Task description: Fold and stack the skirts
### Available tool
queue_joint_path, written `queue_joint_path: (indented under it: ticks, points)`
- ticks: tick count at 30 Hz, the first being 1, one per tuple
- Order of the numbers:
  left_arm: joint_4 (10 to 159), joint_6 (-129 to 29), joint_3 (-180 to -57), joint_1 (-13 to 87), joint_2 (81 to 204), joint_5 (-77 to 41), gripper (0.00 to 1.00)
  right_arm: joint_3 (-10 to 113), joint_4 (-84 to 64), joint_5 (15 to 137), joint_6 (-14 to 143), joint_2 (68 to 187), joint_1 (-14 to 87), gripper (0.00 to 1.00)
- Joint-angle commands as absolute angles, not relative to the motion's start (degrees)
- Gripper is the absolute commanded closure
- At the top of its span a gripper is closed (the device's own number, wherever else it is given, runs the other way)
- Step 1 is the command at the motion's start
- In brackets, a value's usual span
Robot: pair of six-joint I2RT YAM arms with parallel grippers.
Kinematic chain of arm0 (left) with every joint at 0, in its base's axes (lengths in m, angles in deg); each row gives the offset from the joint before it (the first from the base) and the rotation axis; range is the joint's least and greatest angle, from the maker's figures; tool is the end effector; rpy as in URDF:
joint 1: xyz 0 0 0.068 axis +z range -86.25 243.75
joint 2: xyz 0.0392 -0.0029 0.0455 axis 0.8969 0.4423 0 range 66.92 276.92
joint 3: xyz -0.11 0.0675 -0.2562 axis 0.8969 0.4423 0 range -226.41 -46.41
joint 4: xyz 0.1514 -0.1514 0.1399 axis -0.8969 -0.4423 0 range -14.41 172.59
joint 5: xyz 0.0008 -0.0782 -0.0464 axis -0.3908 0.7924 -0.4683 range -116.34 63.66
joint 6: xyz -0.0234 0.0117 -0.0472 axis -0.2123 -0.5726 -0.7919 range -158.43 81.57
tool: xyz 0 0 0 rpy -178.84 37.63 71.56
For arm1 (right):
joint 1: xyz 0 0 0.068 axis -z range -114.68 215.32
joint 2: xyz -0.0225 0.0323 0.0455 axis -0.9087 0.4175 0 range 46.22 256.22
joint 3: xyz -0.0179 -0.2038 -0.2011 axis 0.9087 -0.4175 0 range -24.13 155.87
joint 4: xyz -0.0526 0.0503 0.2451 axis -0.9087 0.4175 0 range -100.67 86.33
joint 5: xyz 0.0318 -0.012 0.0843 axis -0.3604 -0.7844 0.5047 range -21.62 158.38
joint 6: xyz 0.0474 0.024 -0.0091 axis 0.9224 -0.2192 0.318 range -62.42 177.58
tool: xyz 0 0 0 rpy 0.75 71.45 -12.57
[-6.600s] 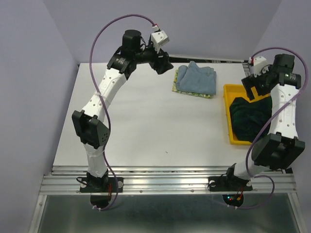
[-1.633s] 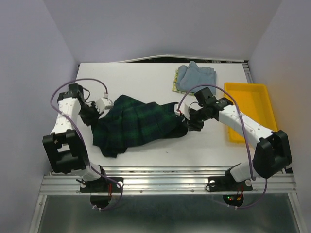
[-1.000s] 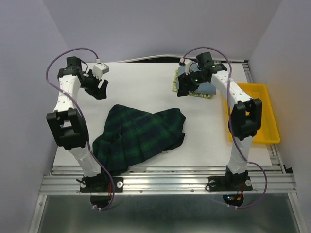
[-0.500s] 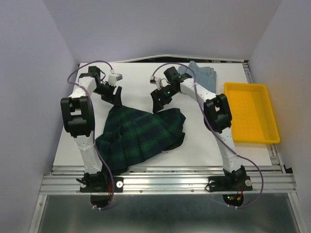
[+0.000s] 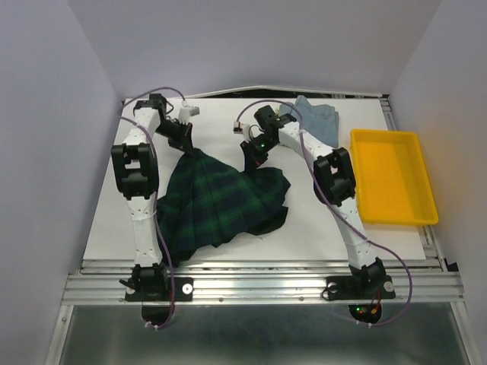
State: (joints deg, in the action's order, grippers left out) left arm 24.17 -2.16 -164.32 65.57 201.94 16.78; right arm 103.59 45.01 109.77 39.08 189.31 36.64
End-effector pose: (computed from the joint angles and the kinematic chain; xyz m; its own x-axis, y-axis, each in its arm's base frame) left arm 0.4885 -0.0088 0.2006 -0.6930 0.4100 -0.5931 0.6915 0.6108 -0.3857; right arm 0.4462 0.2710 0.1802 -0.6128 -0.6066 -0.5066 -0.7835 0.3823 0.4899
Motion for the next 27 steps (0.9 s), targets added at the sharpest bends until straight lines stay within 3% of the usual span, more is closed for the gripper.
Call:
queue_joint_path:
  ticks: [1, 3, 7, 11, 14, 16, 17, 18, 20, 23, 25, 27]
  points:
    - [27.9, -10.35, -181.82, 65.86, 199.37, 15.51, 1.0, 110.68, 33.12, 101.46, 46.15, 187.64, 38.77, 0.99]
    - [35.27, -13.11, -188.43, 65.86, 197.89, 11.38, 1.0, 114.9, 27.23, 98.02, 49.22, 187.03, 40.26, 0.99]
    - [47.76, -12.68, -183.45, 65.25, 184.57, 8.03, 1.0, 115.44, 14.58, 89.58, 51.96, 182.21, 41.86, 0.99]
    - [51.57, 0.63, -165.97, 61.05, 170.75, 6.97, 1.0, 105.54, 2.81, 90.7, 48.81, 170.11, 41.86, 0.99]
    - [48.59, 10.75, -150.38, 56.31, 160.02, 6.63, 1.0, 89.64, 0.06, 95.09, 44.06, 162.53, 41.86, 0.99]
    - [45.6, 20.17, -135.02, 53.13, 152.66, 4.35, 1.0, 78.68, 2.58, 95.98, 39.49, 156.91, 41.86, 0.78]
    - [45.32, 22.02, -129.78, 51.37, 150.61, 3.12, 1.0, 75.31, 3.47, 95.46, 38.43, 155.23, 41.86, 0.61]
    - [46.1, 23.69, -124.34, 47.53, 147.2, 0.41, 1.0, 72.31, 4.0, 94.58, 37.38, 153.99, 41.86, 0.37]
    - [48.99, 23.54, -109.96, 43.9, 144.63, -2.5, 0.99, 68.0, 6.54, 91.59, 37.19, 150.82, 41.86, 0.3]
    - [55.77, 20.29, -98.46, 40.02, 142.51, -6.99, 0.54, 61.93, 9.53, 88.78, 36.05, 147.66, 41.86, 0.28]
    - [57.54, 18.18, -97.82, 39.67, 141.98, -7.79, 0.38, 60.86, 11.73, 88.77, 35.26, 146.51, 42.38, 0.28]
    - [56.14, 16.07, -100.8, 39.75, 141.28, -6.31, 0.35, 59.29, 13.14, 88.42, 35.17, 144.84, 42.38, 0.29]
